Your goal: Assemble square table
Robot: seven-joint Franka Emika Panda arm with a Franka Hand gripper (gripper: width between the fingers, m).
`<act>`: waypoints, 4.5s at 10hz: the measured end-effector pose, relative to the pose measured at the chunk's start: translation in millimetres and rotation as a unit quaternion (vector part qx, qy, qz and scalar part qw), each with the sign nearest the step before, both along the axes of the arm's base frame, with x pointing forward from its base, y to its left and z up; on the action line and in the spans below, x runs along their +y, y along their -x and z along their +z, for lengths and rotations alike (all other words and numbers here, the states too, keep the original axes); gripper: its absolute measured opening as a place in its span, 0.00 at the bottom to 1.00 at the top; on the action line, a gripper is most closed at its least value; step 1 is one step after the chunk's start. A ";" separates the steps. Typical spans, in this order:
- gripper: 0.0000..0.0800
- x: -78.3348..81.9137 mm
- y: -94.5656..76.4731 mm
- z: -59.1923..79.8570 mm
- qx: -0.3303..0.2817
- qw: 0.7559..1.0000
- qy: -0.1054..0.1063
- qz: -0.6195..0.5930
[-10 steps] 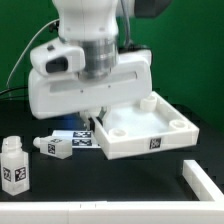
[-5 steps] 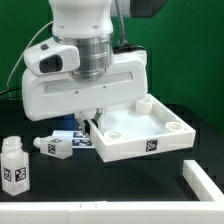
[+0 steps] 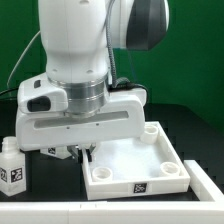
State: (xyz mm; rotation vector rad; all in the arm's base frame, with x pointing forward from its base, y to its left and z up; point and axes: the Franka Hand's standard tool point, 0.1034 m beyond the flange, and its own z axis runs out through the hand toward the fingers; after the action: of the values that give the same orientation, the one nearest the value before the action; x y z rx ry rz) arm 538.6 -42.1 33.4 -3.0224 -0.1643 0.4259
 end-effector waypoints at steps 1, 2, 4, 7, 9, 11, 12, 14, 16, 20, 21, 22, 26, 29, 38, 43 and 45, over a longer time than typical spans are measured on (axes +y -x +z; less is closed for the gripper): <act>0.06 -0.1 0.2 -0.4 0.000 1.000 0.000 0.000; 0.06 -0.2 0.4 -3.2 0.002 1.000 0.001 -0.008; 0.06 1.4 -8.8 -15.2 0.005 0.999 0.012 -0.040; 0.06 19.8 -22.0 -26.0 0.000 0.997 0.025 -0.072; 0.06 20.8 -26.5 -25.9 -0.010 0.997 0.027 -0.071; 0.06 20.1 -29.6 -26.0 -0.020 0.997 0.026 -0.065; 0.06 20.1 -29.6 -26.0 -0.020 0.997 0.026 -0.065; 0.06 21.3 -33.1 -25.5 -0.022 0.997 0.026 -0.067; 0.06 21.2 -36.5 -25.4 -0.024 0.997 0.027 -0.068; 0.17 18.9 -34.3 -22.3 -0.019 0.998 0.024 -0.062; 0.34 14.7 -30.6 -9.0 -0.010 0.998 0.021 -0.061; 0.57 15.5 -22.7 7.6 0.003 0.998 0.017 -0.059; 0.81 24.3 4.7 39.9 0.011 0.999 0.016 -0.040; 0.81 24.1 20.9 34.7 0.039 0.995 0.029 -0.083; 0.81 26.3 110.8 24.6 0.207 0.951 -0.003 -0.230; 0.81 26.2 133.1 20.2 0.370 0.901 -0.028 -0.225; 0.81 32.3 163.2 5.6 0.388 0.892 -0.024 -0.231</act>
Offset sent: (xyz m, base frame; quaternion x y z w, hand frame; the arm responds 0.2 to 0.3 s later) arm 0.0297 0.0079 -0.0153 -0.0011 0.0088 0.0958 0.9954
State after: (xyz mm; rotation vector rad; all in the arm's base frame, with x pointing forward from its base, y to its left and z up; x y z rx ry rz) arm 375.4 -9.8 39.1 -2.4568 0.5681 1.4560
